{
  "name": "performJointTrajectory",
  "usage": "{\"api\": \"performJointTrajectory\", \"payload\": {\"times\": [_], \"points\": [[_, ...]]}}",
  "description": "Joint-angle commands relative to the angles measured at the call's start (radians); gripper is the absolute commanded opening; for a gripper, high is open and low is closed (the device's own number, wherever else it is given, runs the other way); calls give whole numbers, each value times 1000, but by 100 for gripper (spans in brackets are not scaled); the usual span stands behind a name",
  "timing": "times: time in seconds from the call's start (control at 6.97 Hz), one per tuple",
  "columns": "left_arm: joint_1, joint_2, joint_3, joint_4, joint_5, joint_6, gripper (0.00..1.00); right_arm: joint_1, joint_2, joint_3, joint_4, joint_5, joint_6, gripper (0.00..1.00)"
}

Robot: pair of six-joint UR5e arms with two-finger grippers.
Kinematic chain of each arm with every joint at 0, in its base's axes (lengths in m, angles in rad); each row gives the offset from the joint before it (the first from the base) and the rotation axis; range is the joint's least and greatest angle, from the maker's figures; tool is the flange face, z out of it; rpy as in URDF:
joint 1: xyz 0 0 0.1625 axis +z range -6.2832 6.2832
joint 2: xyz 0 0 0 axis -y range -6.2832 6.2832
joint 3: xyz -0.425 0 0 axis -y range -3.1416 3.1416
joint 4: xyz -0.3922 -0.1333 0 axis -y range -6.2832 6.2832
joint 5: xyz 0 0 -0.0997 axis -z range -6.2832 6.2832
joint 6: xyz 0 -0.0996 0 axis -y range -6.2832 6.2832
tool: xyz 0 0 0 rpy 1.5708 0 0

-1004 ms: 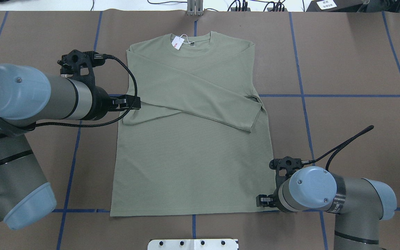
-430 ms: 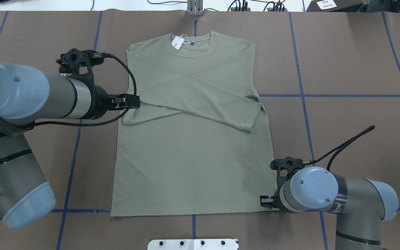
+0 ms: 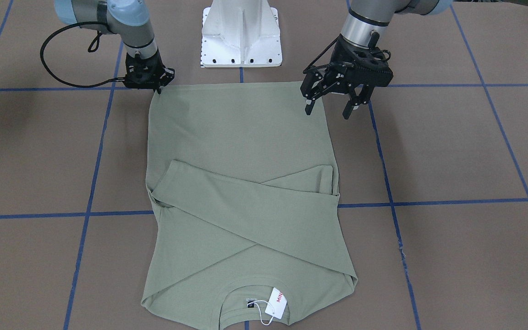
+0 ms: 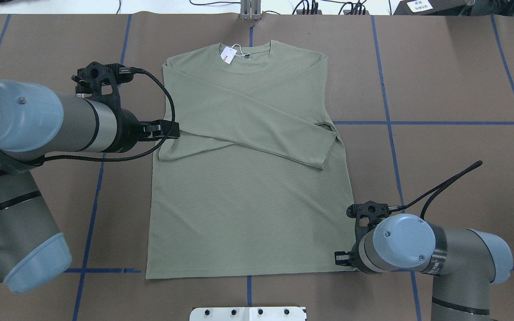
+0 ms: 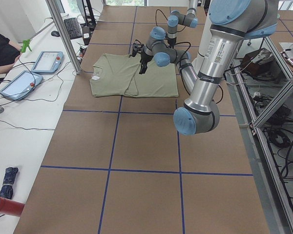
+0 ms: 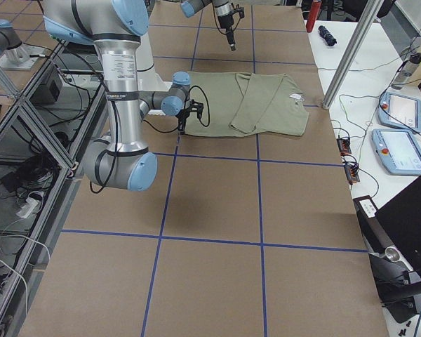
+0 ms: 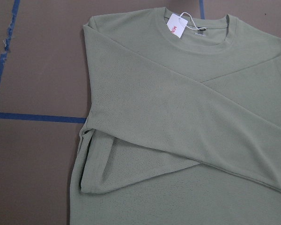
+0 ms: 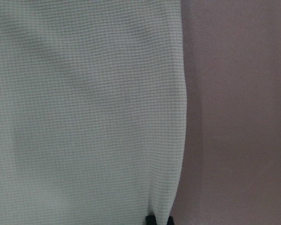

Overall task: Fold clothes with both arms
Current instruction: 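Move the right gripper to the nearest hem corner while the left gripper releases the sleeve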

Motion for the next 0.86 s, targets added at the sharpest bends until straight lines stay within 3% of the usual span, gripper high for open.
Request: {"api": "performJointTrajectory", "payload": {"times": [0.0, 0.43, 0.72], "points": [[0, 8, 0, 2, 1, -2, 98, 2, 6, 21, 0, 0, 6, 0], [36, 112, 0, 11, -15, -124, 99, 12, -1, 119, 0, 35, 9, 0], [207, 130, 6, 8, -4, -328, 99, 31, 6, 133, 2, 31, 9, 0]]}}
